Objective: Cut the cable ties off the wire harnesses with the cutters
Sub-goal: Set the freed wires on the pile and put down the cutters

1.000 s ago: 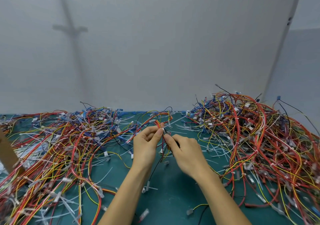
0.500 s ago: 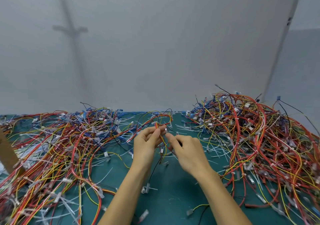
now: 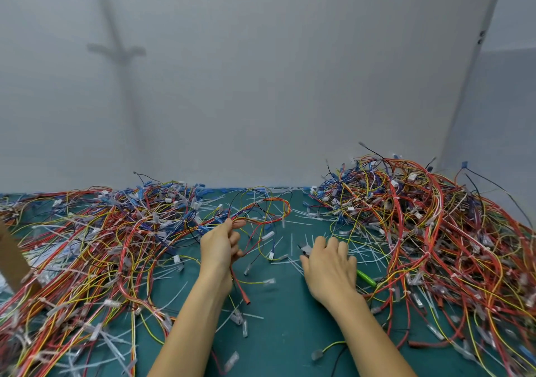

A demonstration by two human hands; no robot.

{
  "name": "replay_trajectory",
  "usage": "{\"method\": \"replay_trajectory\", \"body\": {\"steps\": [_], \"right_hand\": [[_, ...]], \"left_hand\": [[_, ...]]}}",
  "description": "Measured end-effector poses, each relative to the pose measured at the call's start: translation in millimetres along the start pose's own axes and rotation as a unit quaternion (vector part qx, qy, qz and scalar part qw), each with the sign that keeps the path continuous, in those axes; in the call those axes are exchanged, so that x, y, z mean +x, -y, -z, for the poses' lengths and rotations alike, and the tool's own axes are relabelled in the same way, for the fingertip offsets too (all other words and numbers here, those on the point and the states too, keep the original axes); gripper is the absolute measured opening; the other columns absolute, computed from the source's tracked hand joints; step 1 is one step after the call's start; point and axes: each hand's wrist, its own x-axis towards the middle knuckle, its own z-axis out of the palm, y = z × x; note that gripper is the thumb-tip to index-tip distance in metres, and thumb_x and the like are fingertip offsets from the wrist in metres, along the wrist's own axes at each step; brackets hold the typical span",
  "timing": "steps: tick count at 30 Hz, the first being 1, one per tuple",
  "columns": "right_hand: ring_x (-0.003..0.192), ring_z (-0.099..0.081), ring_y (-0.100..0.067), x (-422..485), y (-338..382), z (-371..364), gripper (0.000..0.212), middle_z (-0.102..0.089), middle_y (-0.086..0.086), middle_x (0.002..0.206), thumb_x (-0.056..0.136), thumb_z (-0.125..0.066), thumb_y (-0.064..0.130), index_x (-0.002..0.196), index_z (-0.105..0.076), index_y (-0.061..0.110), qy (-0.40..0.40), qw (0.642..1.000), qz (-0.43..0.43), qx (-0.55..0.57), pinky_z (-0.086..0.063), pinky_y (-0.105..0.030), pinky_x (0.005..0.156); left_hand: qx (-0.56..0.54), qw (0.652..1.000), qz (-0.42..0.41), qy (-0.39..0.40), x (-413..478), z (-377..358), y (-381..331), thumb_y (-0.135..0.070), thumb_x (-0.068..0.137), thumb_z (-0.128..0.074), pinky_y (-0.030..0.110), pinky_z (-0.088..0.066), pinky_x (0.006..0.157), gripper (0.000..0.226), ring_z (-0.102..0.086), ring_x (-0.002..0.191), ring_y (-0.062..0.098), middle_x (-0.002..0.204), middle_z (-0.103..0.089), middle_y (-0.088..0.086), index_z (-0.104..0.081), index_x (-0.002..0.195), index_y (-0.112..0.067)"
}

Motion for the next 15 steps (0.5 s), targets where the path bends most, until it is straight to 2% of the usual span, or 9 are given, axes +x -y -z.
{"method": "replay_trajectory", "body": {"steps": [4, 6, 8, 10, 12, 14, 15], "right_hand": [[0.121, -0.036, -0.028, 0.8, 2.1, -6.7, 0.044, -0.041, -0.009, 0.132, 0.101, -0.037, 0.048, 0.131, -0.038, 0.016, 0.003, 1.000, 0.006, -0.021, -0.033, -0.043, 0.097], [0.122, -0.035, -0.029, 0.3, 2.9, -7.5, 0.045, -0.040, -0.009, 0.133, 0.101, -0.036, 0.049, 0.131, -0.037, 0.016, 0.005, 1.000, 0.002, -0.023, -0.030, -0.045, 0.100], [0.123, -0.035, -0.029, -1.5, 3.4, -6.4, 0.046, -0.040, -0.009, 0.133, 0.100, -0.035, 0.051, 0.131, -0.038, 0.017, -0.007, 1.000, -0.002, -0.029, -0.028, -0.047, 0.103], [0.120, -0.038, -0.027, -2.6, 4.8, -2.8, 0.044, -0.042, -0.007, 0.129, 0.099, -0.036, 0.051, 0.128, -0.041, 0.019, -0.057, 0.998, 0.003, -0.023, -0.028, -0.047, 0.103], [0.114, -0.042, -0.024, -1.7, 6.5, 2.1, 0.035, -0.048, -0.003, 0.122, 0.100, -0.038, 0.046, 0.121, -0.048, 0.020, -0.128, 0.991, 0.025, 0.035, -0.031, -0.044, 0.099], [0.107, -0.048, -0.021, 0.5, 7.3, 7.5, 0.025, -0.055, 0.001, 0.112, 0.101, -0.040, 0.037, 0.111, -0.055, 0.020, -0.167, 0.967, 0.042, 0.186, -0.033, -0.039, 0.094], [0.105, -0.052, -0.022, 1.9, 7.6, 10.2, 0.023, -0.059, 0.000, 0.107, 0.102, -0.041, 0.032, 0.105, -0.058, 0.017, -0.167, 0.944, 0.037, 0.284, -0.036, -0.038, 0.091]], "left_hand": [[-0.006, 0.999, 0.006, 0.032, -0.4, -0.8, 1.1, -0.009, 0.101, -0.041, 0.015, -0.038, 0.046, 0.028, -0.040, 0.048, 0.006, 0.057, -0.055, -0.008, -0.069, 0.096, -0.008], [0.008, 0.999, 0.000, 0.053, -1.7, -1.0, 0.5, -0.006, 0.102, -0.039, 0.017, -0.040, 0.055, 0.032, -0.048, 0.058, 0.007, 0.069, -0.063, -0.007, -0.069, 0.095, -0.011], [0.028, 0.997, -0.004, 0.077, -1.8, -0.5, 1.5, -0.004, 0.102, -0.040, 0.021, -0.040, 0.063, 0.032, -0.052, 0.068, 0.007, 0.080, -0.065, -0.005, -0.070, 0.098, -0.014], [0.053, 0.993, -0.005, 0.103, -0.8, 0.9, 2.6, -0.002, 0.101, -0.041, 0.021, -0.041, 0.066, 0.034, -0.052, 0.073, 0.008, 0.087, -0.063, -0.004, -0.071, 0.106, -0.015], [0.071, 0.986, -0.009, 0.149, 0.1, 2.1, 4.0, 0.001, 0.099, -0.040, 0.019, -0.039, 0.063, 0.039, -0.048, 0.068, 0.008, 0.084, -0.058, -0.004, -0.071, 0.113, -0.016], [0.079, 0.975, -0.015, 0.206, -0.8, 1.9, 5.6, 0.006, 0.097, -0.038, 0.018, -0.036, 0.058, 0.046, -0.043, 0.061, 0.007, 0.078, -0.054, -0.005, -0.072, 0.114, -0.021], [0.086, 0.969, -0.020, 0.232, -1.6, 1.7, 6.4, 0.007, 0.096, -0.037, 0.019, -0.034, 0.058, 0.050, -0.041, 0.060, 0.007, 0.077, -0.053, -0.005, -0.072, 0.112, -0.024]]}}
